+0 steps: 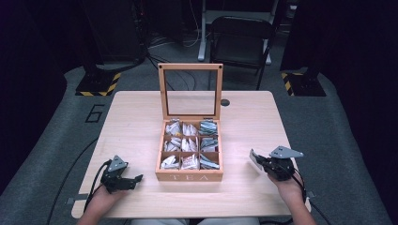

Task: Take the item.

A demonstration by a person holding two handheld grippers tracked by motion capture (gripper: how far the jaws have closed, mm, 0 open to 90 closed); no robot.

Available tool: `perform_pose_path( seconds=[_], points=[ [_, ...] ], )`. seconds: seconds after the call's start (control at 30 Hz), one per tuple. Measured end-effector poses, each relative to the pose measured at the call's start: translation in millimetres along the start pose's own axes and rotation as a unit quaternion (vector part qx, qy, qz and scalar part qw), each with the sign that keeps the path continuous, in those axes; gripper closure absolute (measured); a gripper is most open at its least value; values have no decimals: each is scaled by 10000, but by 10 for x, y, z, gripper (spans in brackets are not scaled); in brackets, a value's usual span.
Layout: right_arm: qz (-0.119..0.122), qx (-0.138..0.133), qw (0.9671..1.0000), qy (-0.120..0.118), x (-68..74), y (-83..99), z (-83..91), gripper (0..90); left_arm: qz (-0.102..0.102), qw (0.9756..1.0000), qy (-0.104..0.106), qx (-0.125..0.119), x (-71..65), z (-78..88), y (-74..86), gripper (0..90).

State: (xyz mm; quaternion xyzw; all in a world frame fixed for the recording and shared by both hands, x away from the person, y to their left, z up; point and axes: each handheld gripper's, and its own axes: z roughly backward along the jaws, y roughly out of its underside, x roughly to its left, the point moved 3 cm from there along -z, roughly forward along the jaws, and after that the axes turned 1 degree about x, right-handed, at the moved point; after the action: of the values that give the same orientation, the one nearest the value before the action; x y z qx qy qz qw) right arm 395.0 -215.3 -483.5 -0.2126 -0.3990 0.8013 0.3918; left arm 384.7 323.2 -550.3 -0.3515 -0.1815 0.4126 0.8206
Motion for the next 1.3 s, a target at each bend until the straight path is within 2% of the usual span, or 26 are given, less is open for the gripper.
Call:
perform_pose_path(
  seconds=[0.17,0.3,0.4,0.67,0.87,0.93,0.97,1.07,1.13,1.3],
  points=[
    [-71,98,9999,33,-10,59,-36,877,0,10000,-6,1,0,0,0,138],
    [121,276,9995,113,-10,113,-84,875,-3,10000,-1,1,0,0,0,138],
    [97,289,9995,114,17,137,-110,868,-1,10000,-1,0,0,0,0,138],
    [139,394,9991,-86,82,194,-157,853,-1,10000,-8,0,-1,1,1,139],
    [184,540,9983,-134,129,237,-227,845,-2,10000,-8,0,-1,1,1,138],
    [282,594,9976,-204,129,244,-242,840,-2,10000,-8,1,-1,1,1,138],
    [215,584,9979,-161,144,249,-253,837,-5,10000,-8,3,-1,2,1,138],
    [289,657,9972,-216,152,265,-270,825,-5,10000,-7,3,-1,2,1,138],
    [209,651,9975,-202,166,264,-275,810,-5,10000,-6,4,-1,2,1,138],
    [235,670,9973,-212,172,266,-279,783,-4,10000,-6,3,-1,2,1,138]
  ],
)
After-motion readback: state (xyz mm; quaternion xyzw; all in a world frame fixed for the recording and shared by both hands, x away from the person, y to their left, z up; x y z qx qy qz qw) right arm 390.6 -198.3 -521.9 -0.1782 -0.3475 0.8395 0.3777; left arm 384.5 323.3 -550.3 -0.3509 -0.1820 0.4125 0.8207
